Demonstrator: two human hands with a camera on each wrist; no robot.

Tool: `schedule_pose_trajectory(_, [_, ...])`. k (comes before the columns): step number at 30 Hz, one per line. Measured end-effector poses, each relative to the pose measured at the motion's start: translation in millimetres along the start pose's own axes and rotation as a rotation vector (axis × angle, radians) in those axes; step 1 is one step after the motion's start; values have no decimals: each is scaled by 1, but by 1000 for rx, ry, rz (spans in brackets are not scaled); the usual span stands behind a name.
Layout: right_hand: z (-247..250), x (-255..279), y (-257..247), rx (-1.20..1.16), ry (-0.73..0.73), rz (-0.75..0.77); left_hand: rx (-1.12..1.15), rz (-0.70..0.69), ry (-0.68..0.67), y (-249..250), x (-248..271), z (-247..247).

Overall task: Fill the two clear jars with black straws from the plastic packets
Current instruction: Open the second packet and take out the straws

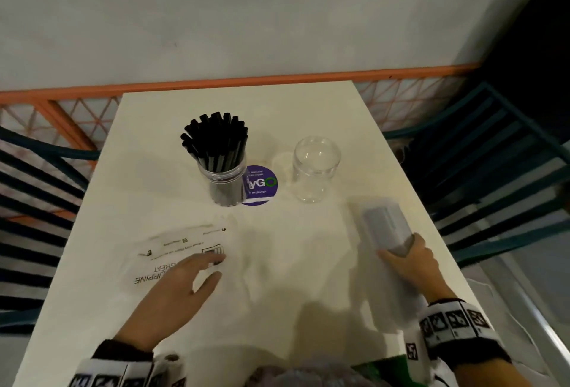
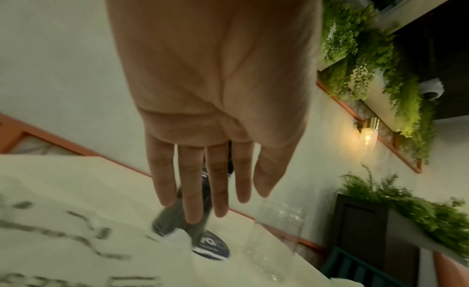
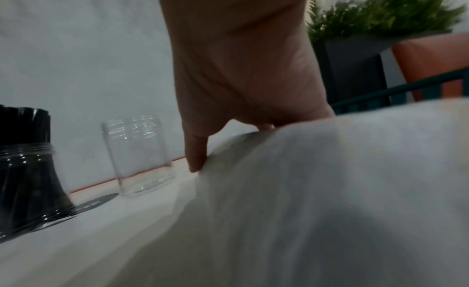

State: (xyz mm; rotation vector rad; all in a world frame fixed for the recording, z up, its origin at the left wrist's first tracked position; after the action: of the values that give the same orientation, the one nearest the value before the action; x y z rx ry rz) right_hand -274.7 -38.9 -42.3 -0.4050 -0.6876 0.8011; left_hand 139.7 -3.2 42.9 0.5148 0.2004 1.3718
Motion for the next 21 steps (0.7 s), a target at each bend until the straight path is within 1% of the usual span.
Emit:
schedule_pose_trajectory(1, [-2,-5,3,-21,-32,7,20,-14,-22,14,-8,-9])
schedule_pose_trajectory(4, [-10,-7,-11,25,-151,116,108,-38,-75,46,-31,-35])
schedule_pose_trajectory(6, [-20,0,-26,87,-268,258,163,-33,-106,63,-44,-51])
schedule_pose_trajectory(8, [-33,15,-43,178,-367,472,223,13,-91,73,-56,-62])
schedule_pose_trajectory(9, [-39,22,-51,237,-379,614,261,62,-63,75,-61,-66])
schedule_pose_trajectory(11, [-46,41,-64,337,-325,932,353,203,-37,75,-68,-73])
schedule_pose_trajectory(13, [-51,58,-71,409,-262,1156,412,309,-82,77,-72,-80])
schedule_pose_trajectory(14, [-54,63,-73,427,-242,1236,421,327,-108,79,-72,-82])
schedule_pose_trajectory(15, [-55,66,-73,427,-236,1284,418,327,-117,81,-72,-84])
schedule_pose_trajectory(17, [-54,64,-72,405,-215,1332,412,301,-67,81,-72,-83])
schedule_pose_trajectory(19, [-50,57,-69,393,-192,1332,428,275,0,79,-68,-83])
schedule_pose_trajectory(21, [-48,51,-67,392,-221,1306,469,265,47,75,-61,-83])
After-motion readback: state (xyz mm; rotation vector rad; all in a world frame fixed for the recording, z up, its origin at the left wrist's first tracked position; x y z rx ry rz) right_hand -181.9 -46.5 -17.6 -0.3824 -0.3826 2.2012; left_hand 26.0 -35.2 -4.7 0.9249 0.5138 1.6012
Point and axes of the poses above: each hand's wrist, its own x-axis away from the middle knuckle, its own z-axis out of the back of the hand, y = z × x, the point moved 5 cm from there along -x, towards the middle knuckle, and after that the axes turned 15 degrees about -x, right-handed, at the moved point
